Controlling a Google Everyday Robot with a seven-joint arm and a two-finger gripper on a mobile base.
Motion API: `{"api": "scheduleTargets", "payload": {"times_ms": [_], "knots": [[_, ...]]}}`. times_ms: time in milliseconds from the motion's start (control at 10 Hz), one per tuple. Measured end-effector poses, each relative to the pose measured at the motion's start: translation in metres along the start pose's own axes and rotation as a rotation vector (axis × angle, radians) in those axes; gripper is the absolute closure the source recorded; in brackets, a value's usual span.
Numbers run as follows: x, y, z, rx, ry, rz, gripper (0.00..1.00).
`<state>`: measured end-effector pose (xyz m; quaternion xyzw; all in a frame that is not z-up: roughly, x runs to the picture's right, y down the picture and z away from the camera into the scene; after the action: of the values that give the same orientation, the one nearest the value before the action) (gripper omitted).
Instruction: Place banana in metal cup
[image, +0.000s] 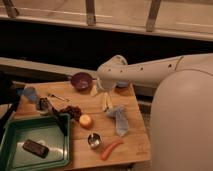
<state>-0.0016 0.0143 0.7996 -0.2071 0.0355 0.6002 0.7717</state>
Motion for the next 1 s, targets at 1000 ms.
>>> {"api": "scheduleTargets", "payload": {"times_ms": [1000], "knots": [[0.017,-0.029,0.086,-0.076,0.144,0.097,0.29]]}}
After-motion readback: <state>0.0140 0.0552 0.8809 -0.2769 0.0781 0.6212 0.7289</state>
